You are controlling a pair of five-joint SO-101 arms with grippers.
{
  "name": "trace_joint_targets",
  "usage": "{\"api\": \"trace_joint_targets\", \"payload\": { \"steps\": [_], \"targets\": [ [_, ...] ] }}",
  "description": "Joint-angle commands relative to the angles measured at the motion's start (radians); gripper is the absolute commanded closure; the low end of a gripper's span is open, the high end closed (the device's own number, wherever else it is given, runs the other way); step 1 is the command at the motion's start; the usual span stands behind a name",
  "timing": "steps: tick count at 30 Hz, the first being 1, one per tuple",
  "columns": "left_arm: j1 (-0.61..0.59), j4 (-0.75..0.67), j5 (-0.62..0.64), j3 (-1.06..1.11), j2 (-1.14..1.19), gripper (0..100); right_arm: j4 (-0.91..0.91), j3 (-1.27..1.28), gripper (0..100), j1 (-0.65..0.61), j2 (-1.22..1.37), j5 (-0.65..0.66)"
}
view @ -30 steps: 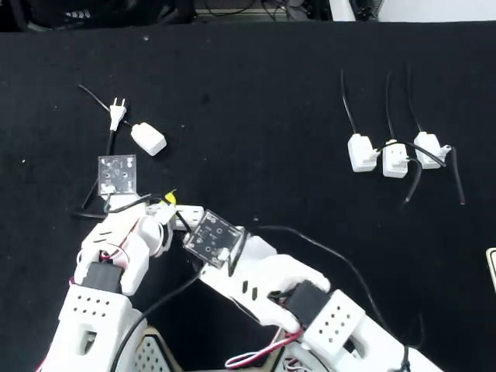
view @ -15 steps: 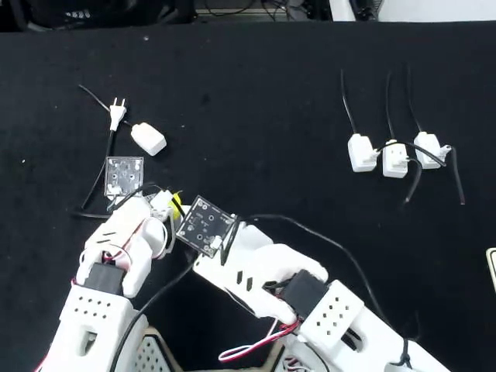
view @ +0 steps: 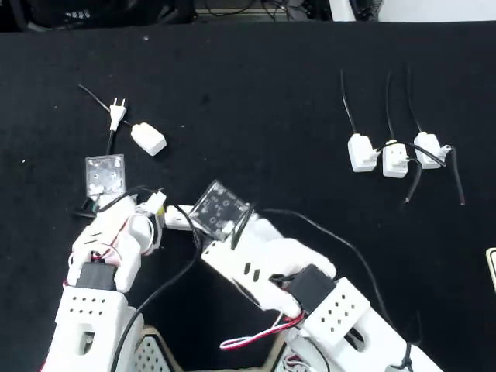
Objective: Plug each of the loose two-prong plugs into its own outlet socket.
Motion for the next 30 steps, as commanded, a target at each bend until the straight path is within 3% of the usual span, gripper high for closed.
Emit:
{"api": "trace_joint_targets", "payload": {
  "steps": [1,6,13,19,25,30],
  "targets": [
    [-0.018,-0.015,-0.002,-0.038,-0.003,87,0.014,-0.058,98.8,0.02,0.007,-0.023],
    [-0.019,-0.014,-0.003,-0.084,0.104,87,0.012,-0.102,98.8,0.023,0.13,-0.025],
    [-0.041,-0.025,-0.003,-0.272,0.512,87,0.015,-0.269,98.8,0.02,0.458,-0.106],
    [-0.051,-0.117,-0.002,-0.387,0.779,87,0.011,-0.328,98.8,0.02,0.664,-0.11],
    [-0.039,-0.112,-0.005,-0.443,0.891,87,0.0,-0.351,98.8,0.025,0.725,-0.11],
    [0.068,0.011,-0.015,-0.45,0.893,87,-0.044,-0.352,98.8,0.097,0.768,-0.101]
  ]
}}
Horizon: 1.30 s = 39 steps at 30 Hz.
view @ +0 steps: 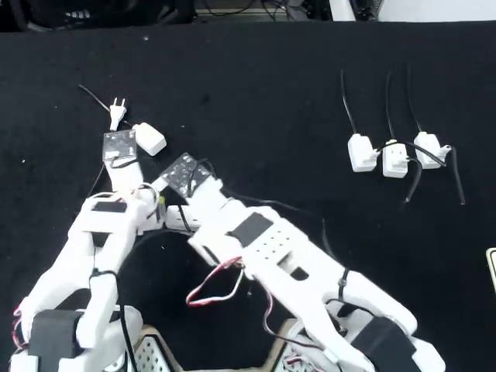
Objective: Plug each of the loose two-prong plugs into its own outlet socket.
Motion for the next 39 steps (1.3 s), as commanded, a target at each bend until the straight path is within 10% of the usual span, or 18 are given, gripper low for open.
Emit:
{"api": "trace_joint_targets", "payload": {
  "steps": [1,25,39],
  "targets": [
    [0.11,0.081,-0.029,-0.054,0.002,87,-0.032,-0.059,98.8,0.069,0.018,0.002],
    [0.059,0.133,-0.023,0.18,-0.47,87,0.589,-0.759,98.8,0.14,0.314,0.072],
    [0.013,0.095,-0.02,0.331,-0.77,87,0.629,-0.987,98.8,0.143,0.611,0.078]
  ]
}}
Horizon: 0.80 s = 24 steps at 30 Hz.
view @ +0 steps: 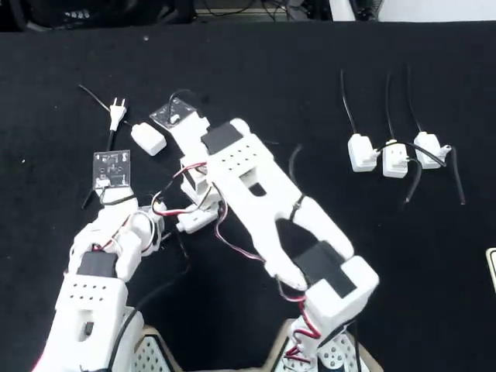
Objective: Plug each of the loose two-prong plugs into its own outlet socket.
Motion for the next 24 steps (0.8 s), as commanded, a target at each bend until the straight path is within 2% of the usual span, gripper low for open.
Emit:
{"api": "trace_joint_targets", "payload": {
  "steps": [1,13,24],
  "targets": [
    [-0.007,-0.017,0.009,0.001,-0.026,87,0.009,-0.073,98.8,0.026,0.008,0.011],
    [-0.007,-0.014,0.009,0.001,-0.029,87,0.087,-0.196,98.8,0.028,0.12,0.037],
    [-0.007,-0.014,0.009,0.001,-0.029,87,0.087,-0.214,98.8,0.026,0.205,0.035]
  ]
}}
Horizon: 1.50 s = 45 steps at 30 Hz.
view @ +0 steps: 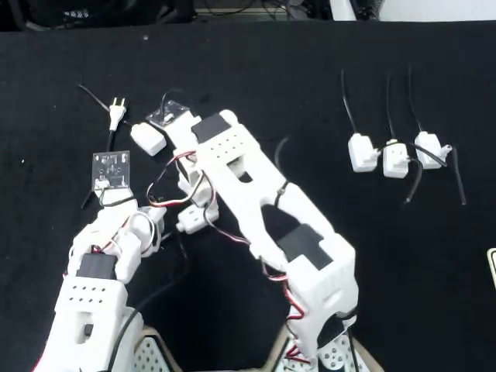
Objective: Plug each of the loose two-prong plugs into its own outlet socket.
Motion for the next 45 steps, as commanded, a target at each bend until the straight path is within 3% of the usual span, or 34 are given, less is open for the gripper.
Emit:
{"api": "trace_joint_targets", "payload": {
  "steps": [1,11,21,45],
  "targets": [
    [-0.005,-0.014,0.009,-0.007,-0.015,87,0.005,-0.031,98.8,0.02,0.005,0.008],
    [-0.005,-0.014,0.009,-0.007,-0.015,87,0.009,-0.036,98.8,0.023,0.033,0.008],
    [-0.005,-0.014,0.009,-0.007,-0.015,87,0.264,-0.328,98.8,0.057,0.131,-0.052],
    [-0.005,-0.014,0.009,-0.007,-0.015,87,0.269,-0.361,98.8,0.003,0.183,-0.049]
  ]
}}
